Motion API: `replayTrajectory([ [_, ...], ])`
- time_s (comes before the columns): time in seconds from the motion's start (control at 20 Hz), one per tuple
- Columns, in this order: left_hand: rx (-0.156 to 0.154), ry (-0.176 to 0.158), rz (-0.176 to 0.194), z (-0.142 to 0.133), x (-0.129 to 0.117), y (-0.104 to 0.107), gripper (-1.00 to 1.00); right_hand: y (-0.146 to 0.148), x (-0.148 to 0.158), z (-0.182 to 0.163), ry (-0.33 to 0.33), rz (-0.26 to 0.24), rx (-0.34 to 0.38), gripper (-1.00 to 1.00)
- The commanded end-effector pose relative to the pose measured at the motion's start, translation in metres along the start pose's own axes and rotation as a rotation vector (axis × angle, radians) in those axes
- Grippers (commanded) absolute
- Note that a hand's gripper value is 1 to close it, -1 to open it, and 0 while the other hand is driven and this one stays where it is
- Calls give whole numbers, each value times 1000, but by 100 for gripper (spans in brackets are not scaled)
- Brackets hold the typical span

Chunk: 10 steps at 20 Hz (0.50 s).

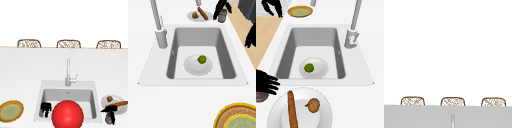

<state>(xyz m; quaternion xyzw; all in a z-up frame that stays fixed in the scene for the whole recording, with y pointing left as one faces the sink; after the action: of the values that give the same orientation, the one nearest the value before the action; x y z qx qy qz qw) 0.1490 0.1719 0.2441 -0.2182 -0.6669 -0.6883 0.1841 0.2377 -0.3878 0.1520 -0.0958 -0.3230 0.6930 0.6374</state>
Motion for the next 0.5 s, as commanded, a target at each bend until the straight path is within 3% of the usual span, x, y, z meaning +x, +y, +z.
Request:
replayTrajectory([
  [0.0,0,0,0,0,0,0,0,0,-4,2,-13,-4,-1,-100],
  [0.4,0,0,0,0,0,0,0,2,-4,-2,15,10,1,-100],
  [0.45,0,0,0,0,0,0,0,5,-8,-3,2,9,1,100],
])
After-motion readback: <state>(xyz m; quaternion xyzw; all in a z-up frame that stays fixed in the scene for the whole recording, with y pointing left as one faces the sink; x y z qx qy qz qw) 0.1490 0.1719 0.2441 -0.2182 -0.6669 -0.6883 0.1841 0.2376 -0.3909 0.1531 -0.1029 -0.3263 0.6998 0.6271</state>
